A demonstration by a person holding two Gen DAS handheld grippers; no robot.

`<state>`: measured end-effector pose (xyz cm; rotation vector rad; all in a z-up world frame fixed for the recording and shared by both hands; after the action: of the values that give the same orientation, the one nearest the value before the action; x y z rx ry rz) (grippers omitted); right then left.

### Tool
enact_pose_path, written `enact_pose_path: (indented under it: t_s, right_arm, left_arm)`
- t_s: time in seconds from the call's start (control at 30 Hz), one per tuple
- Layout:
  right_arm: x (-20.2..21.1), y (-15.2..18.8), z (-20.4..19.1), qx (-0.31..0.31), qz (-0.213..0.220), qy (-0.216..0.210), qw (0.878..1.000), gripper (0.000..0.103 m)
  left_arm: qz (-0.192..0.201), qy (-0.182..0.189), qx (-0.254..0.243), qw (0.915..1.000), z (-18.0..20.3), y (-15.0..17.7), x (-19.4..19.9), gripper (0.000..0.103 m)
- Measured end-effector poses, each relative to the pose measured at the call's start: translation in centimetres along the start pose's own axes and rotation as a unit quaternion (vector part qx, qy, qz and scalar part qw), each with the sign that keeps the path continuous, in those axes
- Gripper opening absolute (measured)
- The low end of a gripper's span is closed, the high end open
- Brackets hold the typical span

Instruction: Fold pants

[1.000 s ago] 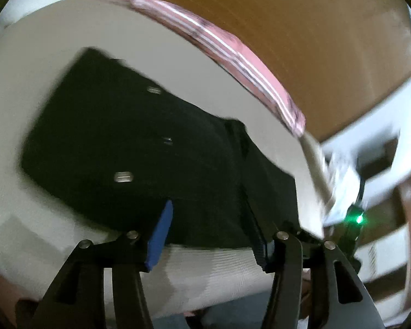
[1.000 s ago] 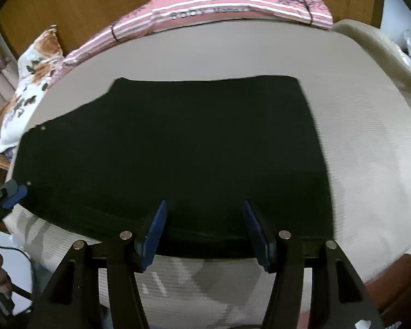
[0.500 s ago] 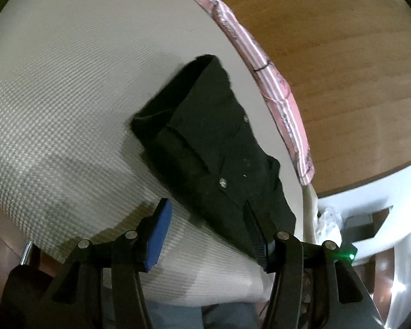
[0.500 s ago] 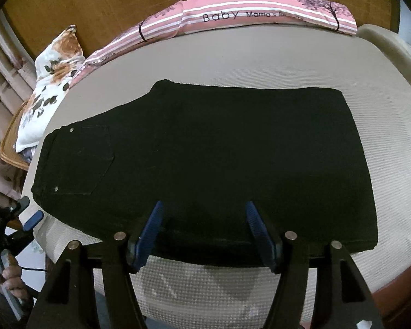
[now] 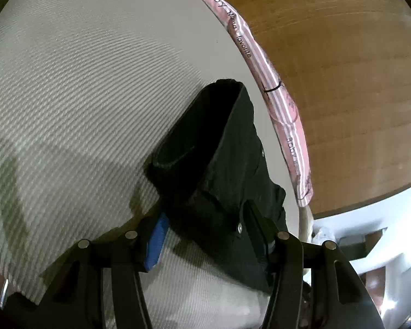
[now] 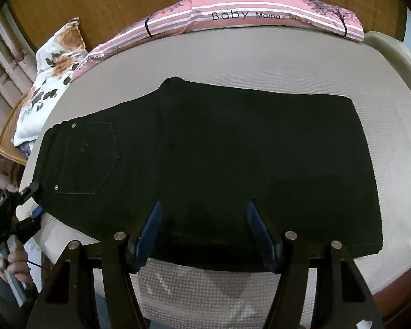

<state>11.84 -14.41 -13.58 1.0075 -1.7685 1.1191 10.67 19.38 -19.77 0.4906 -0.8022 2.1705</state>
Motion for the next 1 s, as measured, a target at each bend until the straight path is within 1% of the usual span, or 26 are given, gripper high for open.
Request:
enact_pose_path:
  t_s: [0.1,0.23,0.5,0.6,0.67,0.7,0.73,0.77,0.87,0.93,1.0]
  right_arm:
    - [-0.3,0.1,-0.6,0.004,-0.002,-0.001,1.000,0.062]
    - [-0.9,0.4,-1.5,0.007,-0.010,-0.005,1.000,0.062]
    - [-1.4,0.7,-2.0,0.010,-0.014,-0.007,1.000,0.062]
    - [-1.1,0.4,-1.9,0.006,-0.009,-0.008,1.000,0.062]
    - [-0.8,0.1,-1.7,0.001,-0.005,-0.009,1.000,0.062]
    - [-0.7,0.0,-1.6,-0.004,-0.003,-0.010,1.000,0.062]
    - [-0.6,-0.2,-1.5,-0.009,-0.002,-0.012,1.000,0.062]
    - [-0.4,-0.4,-1.3,-0.014,0.001,-0.014,1.000,0.062]
    - [0.4,-1.1,-0.8,-0.023,0.014,-0.018,0.999,0.062]
    - [0.9,-1.6,-0.3,-0.029,0.022,-0.018,0.999,0.062]
    - [1.5,-2.0,0.3,-0.038,0.030,-0.021,0.999,0.062]
  left_arm:
    - [0.011,-0.016,-0.026,0.9995,0.2,-0.5,-0.4,0.056]
    - [0.022,-0.030,-0.036,0.9986,0.4,-0.8,-0.7,0.057]
    - [0.022,-0.028,-0.024,0.9991,0.0,-1.0,-0.6,0.056]
    - [0.014,-0.032,-0.009,0.9993,-0.4,-1.2,-0.6,0.048]
    - [0.007,-0.032,0.004,0.9995,-0.9,-1.3,-0.5,0.038]
    - [0.005,-0.033,0.006,0.9994,-0.9,-1.3,-0.5,0.035]
    - [0.003,-0.032,0.004,0.9995,-0.9,-1.3,-0.5,0.030]
    - [0.005,-0.031,0.002,0.9995,-0.6,-1.4,-0.3,0.027]
    - [0.016,-0.037,-0.019,0.9990,0.9,-1.9,0.3,0.024]
    - [0.024,-0.042,-0.049,0.9976,2.9,-2.4,0.7,0.023]
    - [0.029,-0.033,-0.071,0.9965,5.4,-3.0,1.0,0.023]
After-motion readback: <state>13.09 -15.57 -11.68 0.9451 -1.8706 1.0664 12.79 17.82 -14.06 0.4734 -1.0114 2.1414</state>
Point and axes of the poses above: each gripper's, at about its wrist camera, not at the fingertips, and x roughly against the way its jaws point, z to its right, y to its underside, the point moved 10 cm from there along -x, roughly the way its jaws point, and after that the axes turned 15 degrees about -x, right-handed, at the moved point
